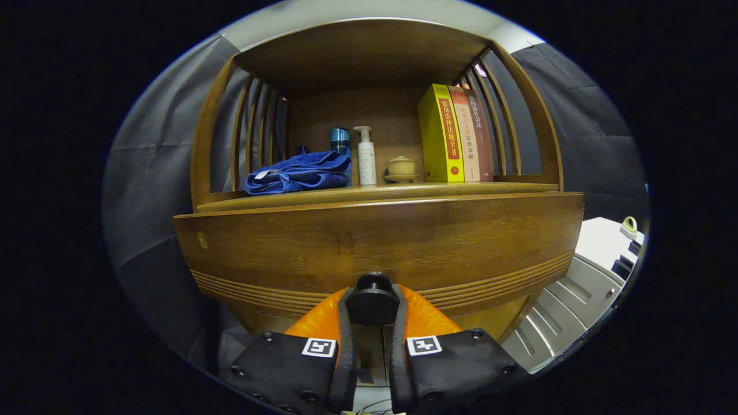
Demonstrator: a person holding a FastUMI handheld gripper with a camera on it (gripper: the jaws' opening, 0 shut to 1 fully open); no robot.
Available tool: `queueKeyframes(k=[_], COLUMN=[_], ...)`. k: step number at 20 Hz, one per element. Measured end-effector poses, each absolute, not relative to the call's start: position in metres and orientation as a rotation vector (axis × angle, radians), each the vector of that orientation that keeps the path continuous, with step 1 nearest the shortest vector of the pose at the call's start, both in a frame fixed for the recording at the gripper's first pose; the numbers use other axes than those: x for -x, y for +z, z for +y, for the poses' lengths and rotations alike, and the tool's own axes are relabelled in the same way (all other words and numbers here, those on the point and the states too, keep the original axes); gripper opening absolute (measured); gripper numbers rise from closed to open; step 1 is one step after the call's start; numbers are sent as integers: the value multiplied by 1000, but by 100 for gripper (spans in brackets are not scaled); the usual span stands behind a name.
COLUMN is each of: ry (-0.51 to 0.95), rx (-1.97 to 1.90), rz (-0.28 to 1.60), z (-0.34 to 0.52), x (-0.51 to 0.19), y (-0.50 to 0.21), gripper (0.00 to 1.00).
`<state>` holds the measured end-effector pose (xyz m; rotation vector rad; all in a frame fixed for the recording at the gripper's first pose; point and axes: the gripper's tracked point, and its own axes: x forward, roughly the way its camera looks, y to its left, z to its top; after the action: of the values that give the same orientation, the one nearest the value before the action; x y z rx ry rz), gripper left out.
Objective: Pull open the drawer, take out the items inside it, and place them on the countertop above the cabinet.
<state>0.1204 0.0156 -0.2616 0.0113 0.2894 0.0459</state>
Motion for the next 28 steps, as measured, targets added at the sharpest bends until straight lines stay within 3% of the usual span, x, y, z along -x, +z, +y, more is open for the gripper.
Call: queueKeyframes(k=[10,26,28], ry=[68,54,58], rx=[-39,15,31], rz=[357,304,289], z=[15,21,23], x=[-34,-24,-23], y=[-251,-257,-254], gripper=[31,31,43])
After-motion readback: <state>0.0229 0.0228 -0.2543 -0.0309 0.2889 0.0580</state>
